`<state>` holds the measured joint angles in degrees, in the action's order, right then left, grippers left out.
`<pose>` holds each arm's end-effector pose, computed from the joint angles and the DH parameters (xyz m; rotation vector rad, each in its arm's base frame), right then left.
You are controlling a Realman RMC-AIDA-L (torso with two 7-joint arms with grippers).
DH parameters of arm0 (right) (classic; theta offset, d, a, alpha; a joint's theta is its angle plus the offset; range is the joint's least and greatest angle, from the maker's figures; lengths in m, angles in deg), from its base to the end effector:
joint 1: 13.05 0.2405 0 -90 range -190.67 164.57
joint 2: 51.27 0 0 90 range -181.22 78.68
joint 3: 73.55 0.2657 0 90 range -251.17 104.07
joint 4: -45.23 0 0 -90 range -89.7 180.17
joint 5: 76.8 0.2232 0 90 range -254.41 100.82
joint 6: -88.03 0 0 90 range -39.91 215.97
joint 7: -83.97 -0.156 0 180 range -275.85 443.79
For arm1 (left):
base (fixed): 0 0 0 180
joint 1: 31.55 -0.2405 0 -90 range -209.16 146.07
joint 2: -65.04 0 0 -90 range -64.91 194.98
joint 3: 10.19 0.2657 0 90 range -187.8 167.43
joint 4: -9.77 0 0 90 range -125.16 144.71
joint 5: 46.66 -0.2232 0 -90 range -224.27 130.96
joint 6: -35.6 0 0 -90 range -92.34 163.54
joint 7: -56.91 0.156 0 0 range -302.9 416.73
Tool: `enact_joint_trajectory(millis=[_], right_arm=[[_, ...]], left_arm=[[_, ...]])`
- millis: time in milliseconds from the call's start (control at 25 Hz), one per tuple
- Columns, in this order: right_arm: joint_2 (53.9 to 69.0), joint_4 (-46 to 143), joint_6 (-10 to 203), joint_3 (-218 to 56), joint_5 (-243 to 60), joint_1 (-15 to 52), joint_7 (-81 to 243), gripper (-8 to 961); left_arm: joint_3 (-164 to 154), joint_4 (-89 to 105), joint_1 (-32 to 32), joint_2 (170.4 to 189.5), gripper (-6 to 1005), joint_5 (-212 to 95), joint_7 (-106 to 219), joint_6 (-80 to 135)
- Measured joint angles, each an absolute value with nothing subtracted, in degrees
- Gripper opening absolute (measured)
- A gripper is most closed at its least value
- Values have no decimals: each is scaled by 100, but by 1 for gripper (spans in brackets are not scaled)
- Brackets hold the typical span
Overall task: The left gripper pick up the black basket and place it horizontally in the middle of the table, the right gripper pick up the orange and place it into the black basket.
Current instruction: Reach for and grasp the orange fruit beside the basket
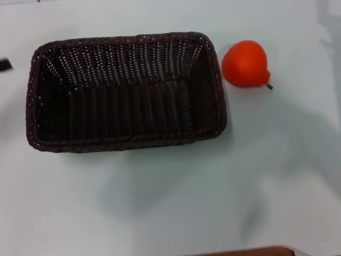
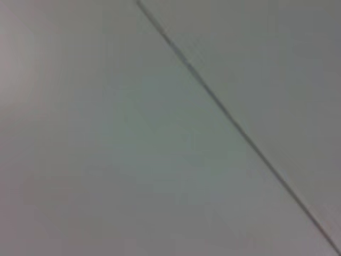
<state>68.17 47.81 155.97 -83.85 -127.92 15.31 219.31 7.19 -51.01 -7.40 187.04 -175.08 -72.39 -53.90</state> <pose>0.3901 0.3574 0.0446 -1.0295 -1.1061 -1.4957 -0.3410 0.3294 0.0861 -1.9442 -1.6254 -0.7477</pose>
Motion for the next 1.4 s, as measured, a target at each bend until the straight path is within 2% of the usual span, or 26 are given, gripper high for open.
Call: enact_joint_trajectory(millis=[200,480,680,920,1080,1200,1400], right_arm=[[6791,5397,15601,-9478,-12991,1328,21243,693],[6735,7039,15701,-10641,-14850,1117,19924,708],[6612,8343,15826,-10787,-16963,1168,18286,829],[6548,9917,16770,-10797,-18972,1331,16732,951],[6457,10115,17085,-10783,-19839,1588,16387,950],[6468,10026,17047,-10809,-20320,1753,16225,949],[6596,9710,16789,-10838,-20854,1987,16129,948]], left_arm=[[285,-4712,-1065,18889,673,-15868,-5036,-5277],[80,-2539,-1302,18911,673,-13305,-1345,-5825],[70,-1489,-1273,18923,672,-12634,452,-6306],[89,-1252,-1201,18907,673,-12557,586,-6306],[110,-1194,-1150,18915,673,-12547,632,-6302],[116,-1144,-1105,18913,674,-12552,635,-6301],[140,-1059,-1043,18906,672,-12579,645,-6289]])
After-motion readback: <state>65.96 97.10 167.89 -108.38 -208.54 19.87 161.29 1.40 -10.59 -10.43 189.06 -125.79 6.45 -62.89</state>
